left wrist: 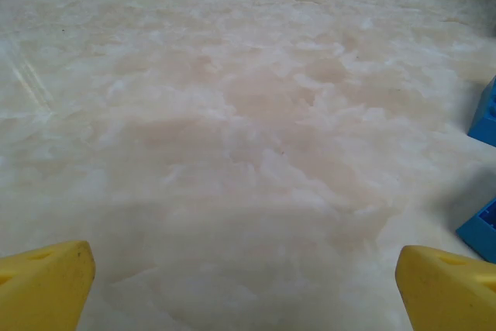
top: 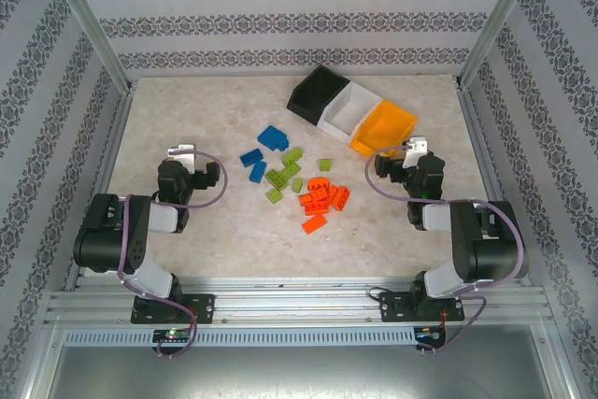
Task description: Sort the legos into containers by color
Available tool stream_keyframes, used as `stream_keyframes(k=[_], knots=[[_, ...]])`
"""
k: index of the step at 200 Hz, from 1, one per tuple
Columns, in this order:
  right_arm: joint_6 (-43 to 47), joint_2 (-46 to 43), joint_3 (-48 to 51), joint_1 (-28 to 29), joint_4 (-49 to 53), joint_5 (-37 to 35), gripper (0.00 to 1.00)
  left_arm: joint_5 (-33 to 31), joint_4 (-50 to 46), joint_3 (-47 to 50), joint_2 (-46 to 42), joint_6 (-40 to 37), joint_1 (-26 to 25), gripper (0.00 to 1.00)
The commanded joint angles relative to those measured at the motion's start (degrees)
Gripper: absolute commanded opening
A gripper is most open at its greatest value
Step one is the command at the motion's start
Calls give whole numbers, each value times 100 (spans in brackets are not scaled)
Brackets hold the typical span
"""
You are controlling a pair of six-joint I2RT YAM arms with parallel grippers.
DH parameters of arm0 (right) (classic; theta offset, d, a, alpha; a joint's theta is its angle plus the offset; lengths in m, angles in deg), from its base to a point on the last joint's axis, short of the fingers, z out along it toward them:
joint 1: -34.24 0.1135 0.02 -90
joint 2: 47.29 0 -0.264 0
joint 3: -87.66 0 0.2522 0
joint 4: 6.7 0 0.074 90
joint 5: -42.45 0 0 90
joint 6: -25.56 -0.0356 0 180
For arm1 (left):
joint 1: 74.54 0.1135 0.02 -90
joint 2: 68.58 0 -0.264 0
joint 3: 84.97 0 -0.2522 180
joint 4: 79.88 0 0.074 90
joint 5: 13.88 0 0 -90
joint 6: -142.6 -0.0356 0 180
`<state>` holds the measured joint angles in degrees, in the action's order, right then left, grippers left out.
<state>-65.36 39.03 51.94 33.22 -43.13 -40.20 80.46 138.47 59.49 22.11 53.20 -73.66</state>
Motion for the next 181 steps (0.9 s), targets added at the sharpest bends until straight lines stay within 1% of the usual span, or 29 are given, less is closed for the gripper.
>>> stream_keyframes(k=[1, 140, 155, 181], knots=[[-33, 34, -11, -29, -137, -68, 98, 90, 10, -107, 18, -69, 44, 100], [-57, 50, -19, -47, -123, -51, 98, 85, 21, -103, 18, -62, 45, 100], [-113, 43, -61, -30, -46, -277, 98, 104, -5, -115, 10, -62, 53, 100], [-109, 20, -41, -26, -49, -300, 98, 90, 33, -91, 14, -60, 57, 100]])
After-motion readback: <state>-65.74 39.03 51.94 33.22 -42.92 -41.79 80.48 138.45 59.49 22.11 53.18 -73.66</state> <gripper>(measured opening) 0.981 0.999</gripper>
